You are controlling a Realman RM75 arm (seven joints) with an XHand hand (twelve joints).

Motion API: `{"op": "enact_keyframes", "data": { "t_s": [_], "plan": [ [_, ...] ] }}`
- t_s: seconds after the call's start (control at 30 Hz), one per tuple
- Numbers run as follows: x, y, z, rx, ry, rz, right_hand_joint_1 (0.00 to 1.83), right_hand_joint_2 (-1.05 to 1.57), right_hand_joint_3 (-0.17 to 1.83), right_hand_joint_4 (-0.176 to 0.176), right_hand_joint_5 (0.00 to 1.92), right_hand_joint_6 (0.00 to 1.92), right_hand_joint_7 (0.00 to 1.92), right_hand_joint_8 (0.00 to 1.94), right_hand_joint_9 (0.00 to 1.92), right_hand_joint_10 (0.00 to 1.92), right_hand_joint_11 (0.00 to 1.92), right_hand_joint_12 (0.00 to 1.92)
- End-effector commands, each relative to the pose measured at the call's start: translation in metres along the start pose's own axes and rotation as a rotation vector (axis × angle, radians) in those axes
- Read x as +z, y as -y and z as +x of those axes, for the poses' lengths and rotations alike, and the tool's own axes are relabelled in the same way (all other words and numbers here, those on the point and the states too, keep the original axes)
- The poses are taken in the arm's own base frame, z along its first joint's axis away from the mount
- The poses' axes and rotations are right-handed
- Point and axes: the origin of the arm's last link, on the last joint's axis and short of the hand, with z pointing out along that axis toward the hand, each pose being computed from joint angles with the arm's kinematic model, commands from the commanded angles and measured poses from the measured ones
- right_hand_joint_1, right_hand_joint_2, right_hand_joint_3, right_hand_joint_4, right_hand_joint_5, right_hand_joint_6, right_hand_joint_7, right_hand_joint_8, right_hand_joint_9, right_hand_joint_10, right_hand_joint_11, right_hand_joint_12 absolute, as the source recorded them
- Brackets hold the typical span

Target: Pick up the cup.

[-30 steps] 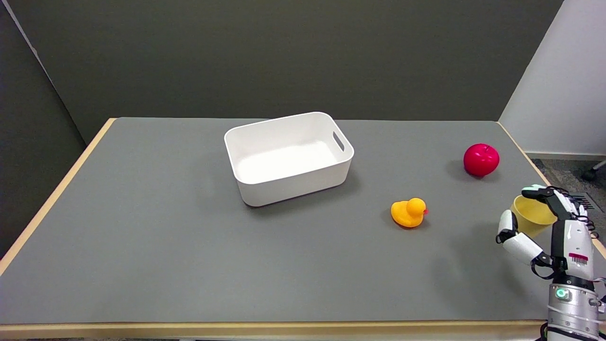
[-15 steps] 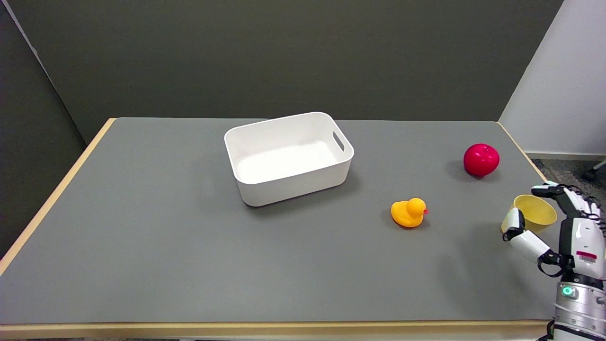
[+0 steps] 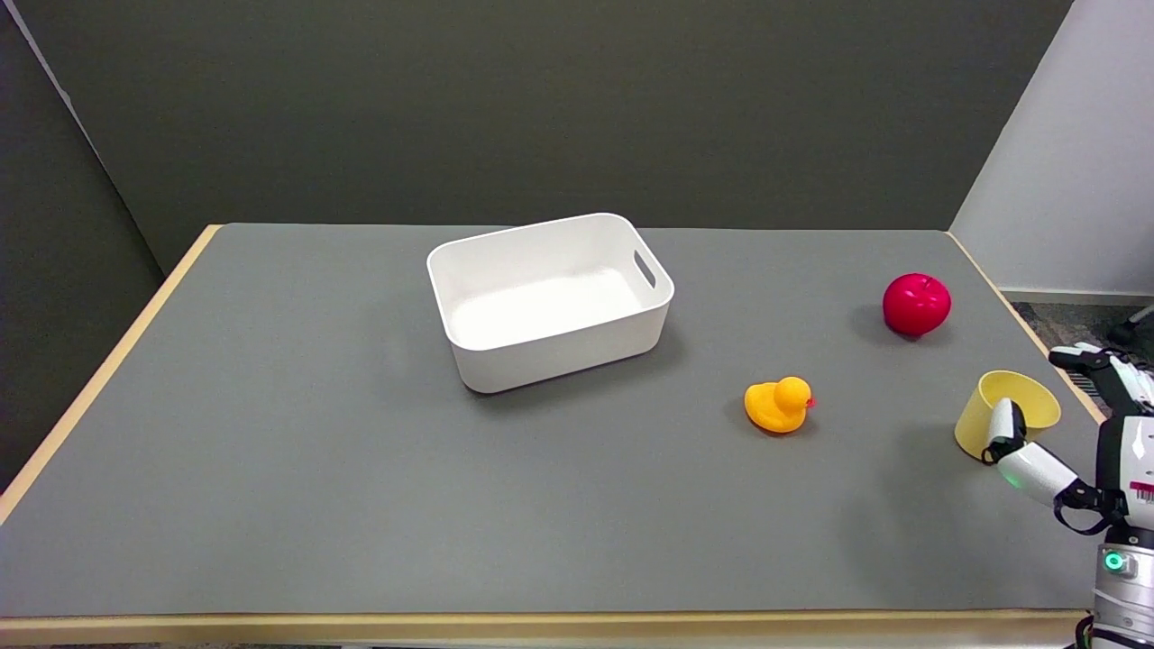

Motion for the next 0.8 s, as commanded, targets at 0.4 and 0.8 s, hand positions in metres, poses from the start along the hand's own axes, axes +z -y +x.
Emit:
{"op": "enact_keyframes", "data": {
  "t_s": [0.4,0.8],
  "plan": [
    [-0.007,0.009,-0.004,-0.066,0.173,0.02,0.75,0.69,0.88,-0.1,0.41,0.85,0.35,0.57,0.23,0.91,0.0,1.05],
    [0.034,0.004,0.013,-0.161,0.186,0.074,0.75,0.67,0.89,-0.094,0.41,0.84,0.37,0.57,0.24,0.92,0.0,1.07]
  ]
}}
